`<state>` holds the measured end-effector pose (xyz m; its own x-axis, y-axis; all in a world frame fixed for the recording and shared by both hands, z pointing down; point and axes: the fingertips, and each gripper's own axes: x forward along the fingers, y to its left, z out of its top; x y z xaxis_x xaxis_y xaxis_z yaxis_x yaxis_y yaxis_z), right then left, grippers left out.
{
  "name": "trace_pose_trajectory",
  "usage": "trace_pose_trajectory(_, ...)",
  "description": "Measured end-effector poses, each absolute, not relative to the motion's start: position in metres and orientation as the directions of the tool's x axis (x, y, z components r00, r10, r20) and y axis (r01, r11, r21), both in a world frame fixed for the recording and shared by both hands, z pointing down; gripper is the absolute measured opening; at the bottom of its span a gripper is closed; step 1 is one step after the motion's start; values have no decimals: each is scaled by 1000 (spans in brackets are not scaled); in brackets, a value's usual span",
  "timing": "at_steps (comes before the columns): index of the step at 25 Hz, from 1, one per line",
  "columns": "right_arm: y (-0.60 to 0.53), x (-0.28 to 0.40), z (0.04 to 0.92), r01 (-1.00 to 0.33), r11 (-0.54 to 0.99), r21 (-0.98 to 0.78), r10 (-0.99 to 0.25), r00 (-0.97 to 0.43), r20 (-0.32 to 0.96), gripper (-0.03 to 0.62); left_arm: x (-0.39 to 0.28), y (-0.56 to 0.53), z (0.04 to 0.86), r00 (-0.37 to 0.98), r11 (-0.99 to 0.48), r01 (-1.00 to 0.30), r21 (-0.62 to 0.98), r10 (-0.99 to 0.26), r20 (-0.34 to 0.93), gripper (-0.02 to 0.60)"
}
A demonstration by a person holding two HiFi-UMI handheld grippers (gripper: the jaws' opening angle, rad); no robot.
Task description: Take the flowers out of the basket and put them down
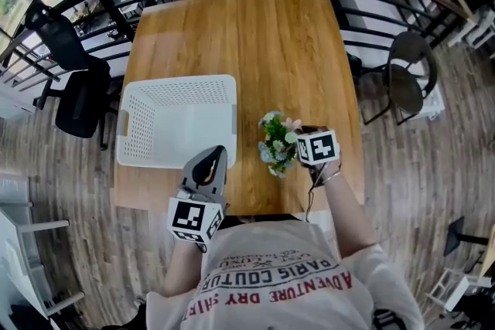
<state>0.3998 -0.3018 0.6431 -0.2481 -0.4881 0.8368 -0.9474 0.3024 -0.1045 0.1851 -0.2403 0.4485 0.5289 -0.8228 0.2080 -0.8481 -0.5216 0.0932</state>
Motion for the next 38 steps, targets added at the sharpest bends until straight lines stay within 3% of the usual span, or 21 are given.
trace_pose_trajectory(6, -326, 374, 547, -963, 268, 35, -734, -180, 654, 52, 156, -250, 431, 558, -555, -829, 68, -810, 181, 26)
trace_pose_trajectory(10, -329, 330, 500, -950, 308, 47, -807, -234, 542, 40, 132, -259, 415, 565, -565, -824, 49, -809, 164, 26)
trace_pose_trajectory(15, -323, 262, 454, -906, 422, -32, -832, -401, 383, 33, 90, -269, 402, 543, -545, -838, 29, -827, 146, 26)
trace_pose_trajectory(21, -315, 204, 430, -875, 485, 3, -850, -470, 238, 29, 35, -283, 404, 491, -492, -870, 28, -860, 143, 26)
trace_pose_trajectory(38, -306, 163, 414, -836, 543, 85, -836, -527, 156, 28, 6, -299, 403, 491, -492, -870, 21, -864, 113, 26)
